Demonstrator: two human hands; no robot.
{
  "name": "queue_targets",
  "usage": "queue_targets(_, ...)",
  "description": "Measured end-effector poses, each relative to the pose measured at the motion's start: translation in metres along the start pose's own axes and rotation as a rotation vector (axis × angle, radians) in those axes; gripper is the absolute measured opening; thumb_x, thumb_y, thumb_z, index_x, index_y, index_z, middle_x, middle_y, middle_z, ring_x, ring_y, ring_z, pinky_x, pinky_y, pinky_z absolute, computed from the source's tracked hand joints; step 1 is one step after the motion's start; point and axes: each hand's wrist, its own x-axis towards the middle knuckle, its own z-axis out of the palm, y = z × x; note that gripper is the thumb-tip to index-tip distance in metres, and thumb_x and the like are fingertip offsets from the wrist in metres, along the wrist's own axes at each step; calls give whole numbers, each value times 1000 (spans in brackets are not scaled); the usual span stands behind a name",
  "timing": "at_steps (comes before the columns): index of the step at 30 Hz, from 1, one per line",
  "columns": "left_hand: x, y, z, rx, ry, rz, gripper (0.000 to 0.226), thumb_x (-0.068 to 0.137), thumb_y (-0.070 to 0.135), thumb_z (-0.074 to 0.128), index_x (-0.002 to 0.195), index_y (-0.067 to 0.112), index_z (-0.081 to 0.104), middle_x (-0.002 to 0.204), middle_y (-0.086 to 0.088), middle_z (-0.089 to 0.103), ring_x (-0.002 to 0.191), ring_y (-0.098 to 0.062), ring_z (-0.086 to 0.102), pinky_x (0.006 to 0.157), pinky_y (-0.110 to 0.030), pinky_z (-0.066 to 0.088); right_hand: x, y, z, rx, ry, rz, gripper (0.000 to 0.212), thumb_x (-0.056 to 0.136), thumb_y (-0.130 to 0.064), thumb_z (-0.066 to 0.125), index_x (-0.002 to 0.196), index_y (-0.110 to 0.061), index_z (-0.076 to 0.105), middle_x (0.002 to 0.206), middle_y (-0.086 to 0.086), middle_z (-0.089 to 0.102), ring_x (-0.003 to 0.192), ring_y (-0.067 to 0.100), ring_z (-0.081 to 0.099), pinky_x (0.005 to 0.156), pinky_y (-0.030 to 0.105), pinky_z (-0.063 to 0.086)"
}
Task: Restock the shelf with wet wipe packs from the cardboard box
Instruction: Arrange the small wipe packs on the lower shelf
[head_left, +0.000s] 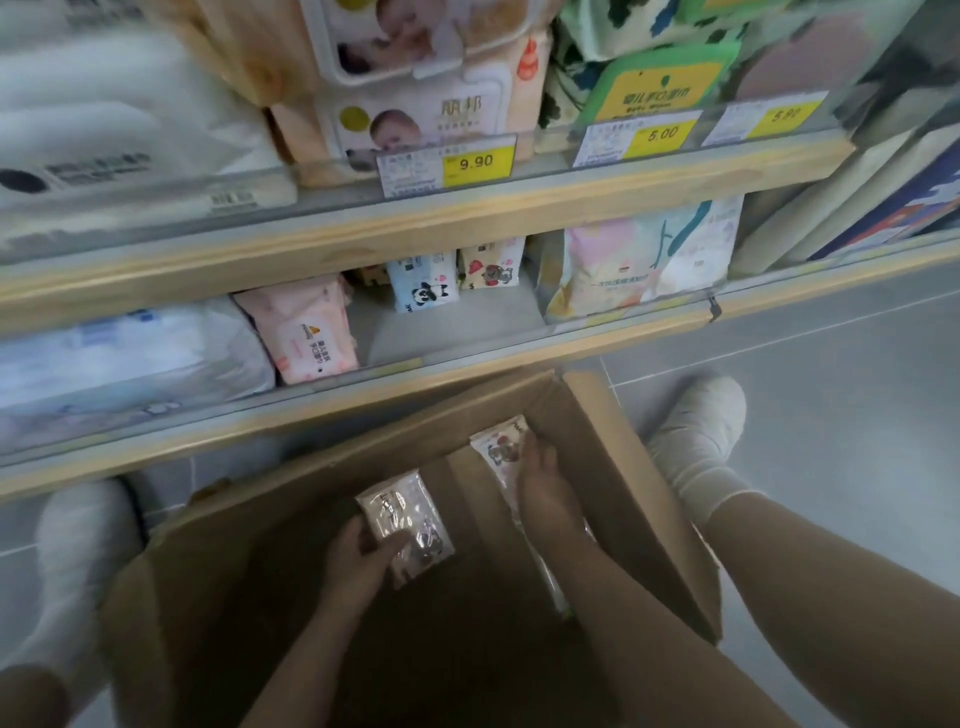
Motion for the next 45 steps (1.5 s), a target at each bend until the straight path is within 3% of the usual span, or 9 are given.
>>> queue_targets(7,-9,7,-7,-2,-25,18,27,81,1,69,94,19,52,87,5,58,73,2,48,54,-11,36,1,-6,-3,-349,48,12,44,97,-20,45,139,-13,32,134,11,41,105,31,60,86,40,49)
queue_targets(14,-43,40,-28,43,-82,201,30,79,-1,71,97,19,58,94,4,64,80,3,58,54,-3,45,-30,-22,-53,93,-32,-108,10,88,-26,63,97,-22,64,86,-8,66,89,18,65,69,26,48)
queue_targets(17,-62,72,-43,54,-118,362,32,81,5,70,99,28,56,93,19,60,76,14,58,57,-1,44,-46,-44,-88,320,-6,-184,17,89,-21,63,106,-19,65,93,-9,68,90,15,67,63,18,49)
queue_targets(22,-64,114,-81,52,30,523,31,85,13,67,111,20,54,105,13,61,87,7,56,64,-9,46,-40,-79,-122,574,114,-341,12,87,-15,66,98,-20,67,92,2,72,82,21,68,74,37,56)
queue_targets(27,-41,113,-98,91,156,536,33,88,17,63,118,18,51,109,9,57,89,-4,56,69,-19,47,10,-126,-122,465,202,-453,8,89,-19,64,92,-11,66,89,5,55,79,27,63,65,31,57)
queue_targets(31,-25,101,-96,55,180,508,32,88,20,62,117,21,50,110,10,58,89,-2,56,65,-16,47,51,-149,-99,363,137,-370,29,92,-23,60,66,-16,51,90,23,63,80,34,64,77,44,54)
queue_targets(35,-16,95,-96,-6,152,514,29,88,20,63,111,30,48,106,13,61,91,-1,60,70,-22,52,81,-158,-84,302,106,-242,32,97,-20,50,69,-11,41,81,10,56,71,20,59,58,16,44)
queue_targets(39,-13,94,-96,0,132,503,29,87,22,64,107,35,48,102,15,63,93,-4,63,73,-29,55,100,-162,-75,339,118,-229,22,97,-17,50,74,-16,48,71,1,53,82,25,64,61,25,46)
queue_targets(45,-16,100,-94,26,116,478,30,87,22,64,111,30,49,105,14,63,91,-2,62,67,-19,51,78,-153,-80,394,106,-294,25,93,-16,58,117,-10,55,108,9,60,91,28,64,82,32,52)
